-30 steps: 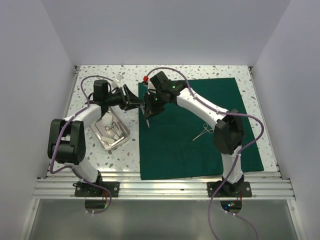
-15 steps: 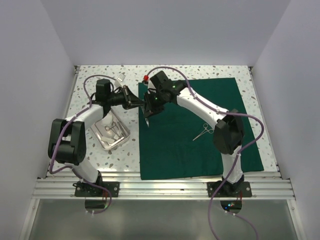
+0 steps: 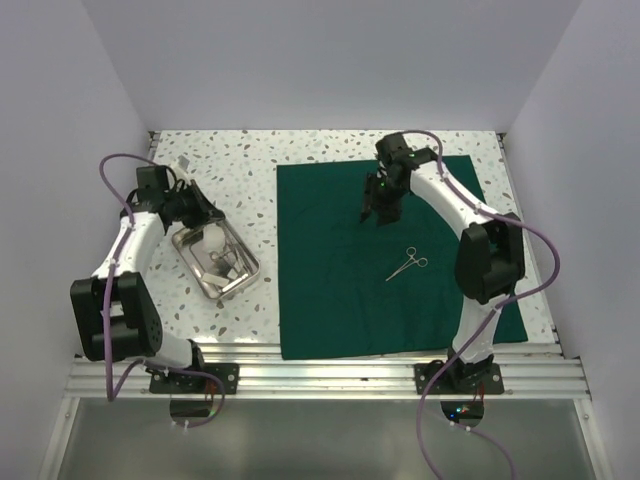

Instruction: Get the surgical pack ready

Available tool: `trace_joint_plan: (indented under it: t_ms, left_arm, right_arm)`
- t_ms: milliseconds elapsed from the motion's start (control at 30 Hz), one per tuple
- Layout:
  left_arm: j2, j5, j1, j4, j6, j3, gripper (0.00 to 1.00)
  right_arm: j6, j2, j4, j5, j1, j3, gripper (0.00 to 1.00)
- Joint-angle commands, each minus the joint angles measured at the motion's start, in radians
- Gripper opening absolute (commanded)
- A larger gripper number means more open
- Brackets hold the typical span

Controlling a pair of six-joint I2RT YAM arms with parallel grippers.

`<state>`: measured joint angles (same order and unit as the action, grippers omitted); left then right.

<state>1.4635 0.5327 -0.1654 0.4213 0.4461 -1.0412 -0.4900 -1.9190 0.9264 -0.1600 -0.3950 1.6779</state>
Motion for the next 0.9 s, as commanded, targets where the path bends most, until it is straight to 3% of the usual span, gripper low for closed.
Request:
trace_joint_plan:
  t_ms: [0,267,300,367,400,500,867]
  left_arm:
    - [0.011,-0.105,-0.028,0.096,-0.049,-0.013,0.00]
    - [0.132,-0.099,-0.028,0.033,-0.024,0.047,0.01]
    - [0.142,-0.102,-0.028,0.027,-0.023,0.052,0.12]
    - [0.152,-0.096,-0.029,0.013,-0.026,0.049,0.20]
    - [0.156,-0.096,-0.029,0.013,-0.029,0.043,0.29]
    - [0.166,-0.091,-0.029,0.025,-0.043,0.015,0.39]
    - [0.126,-0.122,0.092,0.073,-0.044,-0.091,0.44]
  right_arm:
    - [-0.051,0.075,0.083,0.051,0.014,-0.046,0.51]
    - [-0.214,0.100,0.170,0.119,0.110,-0.196,0.45]
    - [-0.237,0.106,0.160,0.120,0.114,-0.213,0.45]
    - [-0.304,0.117,0.134,0.148,0.117,-0.250,0.45]
    - [-0.321,0.118,0.126,0.154,0.120,-0.259,0.45]
    - [-0.344,0.110,0.124,0.221,0.131,-0.280,0.45]
    - [-0.369,0.110,0.028,0.203,0.166,-0.411,0.36]
